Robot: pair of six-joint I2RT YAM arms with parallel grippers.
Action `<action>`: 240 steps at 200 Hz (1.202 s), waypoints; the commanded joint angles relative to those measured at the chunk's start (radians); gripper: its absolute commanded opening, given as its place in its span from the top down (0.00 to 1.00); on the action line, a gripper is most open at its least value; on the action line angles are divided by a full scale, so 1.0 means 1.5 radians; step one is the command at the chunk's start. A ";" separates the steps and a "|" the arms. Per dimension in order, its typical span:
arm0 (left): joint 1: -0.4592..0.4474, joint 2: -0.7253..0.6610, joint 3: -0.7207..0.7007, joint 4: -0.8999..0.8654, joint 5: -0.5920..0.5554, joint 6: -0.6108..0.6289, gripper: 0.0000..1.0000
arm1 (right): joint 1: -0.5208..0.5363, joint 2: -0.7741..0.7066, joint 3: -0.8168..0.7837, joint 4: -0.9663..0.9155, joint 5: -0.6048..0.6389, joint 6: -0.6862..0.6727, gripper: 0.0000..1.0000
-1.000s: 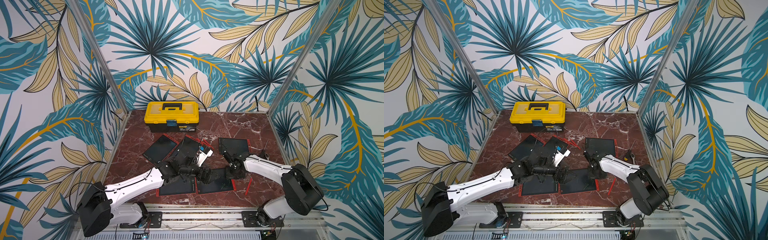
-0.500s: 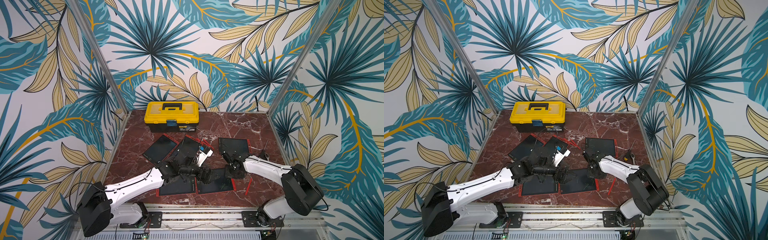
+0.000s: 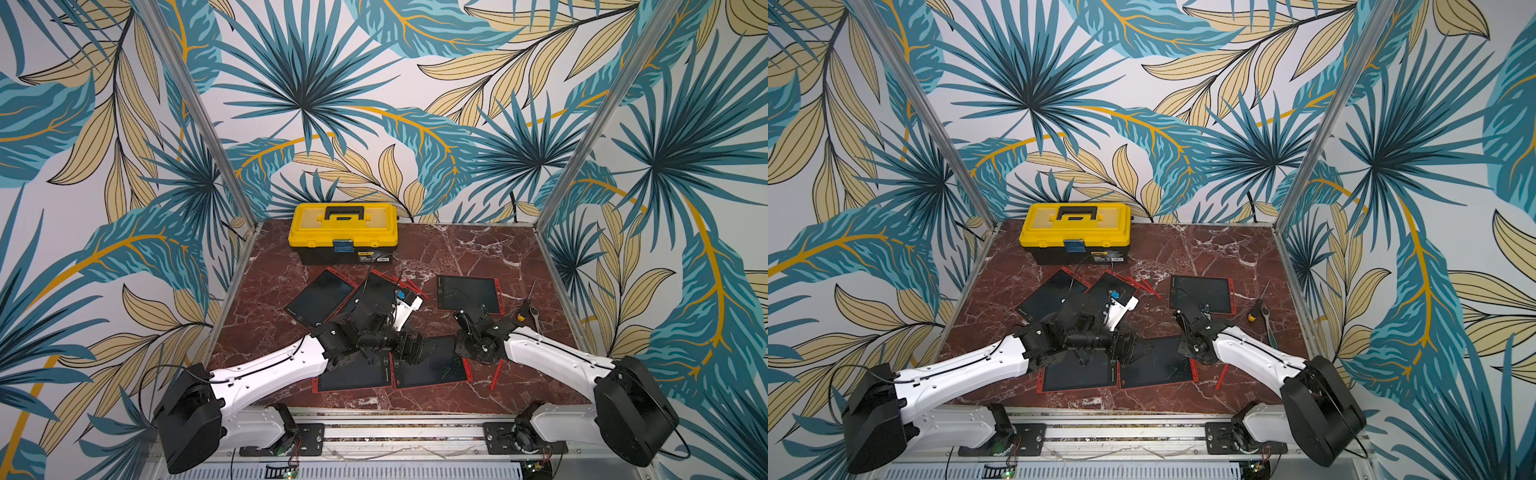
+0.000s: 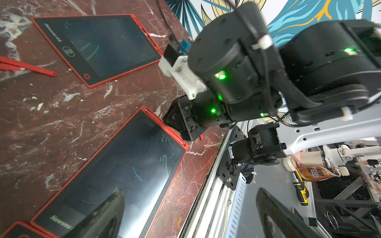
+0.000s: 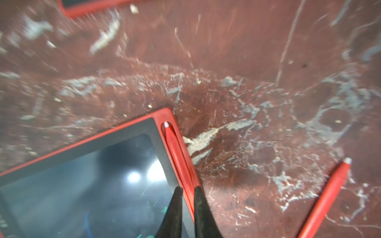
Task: Place the stylus back onto the writing tablet
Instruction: Place the stylus on the writing tablet, then move the stylus to the center of the board.
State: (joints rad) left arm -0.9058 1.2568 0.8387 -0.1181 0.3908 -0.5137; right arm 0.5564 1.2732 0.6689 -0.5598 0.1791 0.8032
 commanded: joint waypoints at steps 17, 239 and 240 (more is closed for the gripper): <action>-0.001 0.019 0.048 -0.059 -0.024 0.026 0.00 | 0.002 -0.070 -0.016 -0.023 0.043 0.047 0.85; 0.033 0.175 0.364 -0.314 0.185 0.375 0.00 | -0.008 -0.282 -0.149 -0.206 0.174 0.462 0.71; 0.034 0.175 0.364 -0.314 0.185 0.375 0.01 | -0.008 -0.282 -0.149 -0.205 0.174 0.462 0.71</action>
State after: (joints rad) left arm -0.8600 1.5055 1.3491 -0.5610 0.6250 0.0147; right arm 0.5484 0.8429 0.4690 -0.8368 0.3954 1.4448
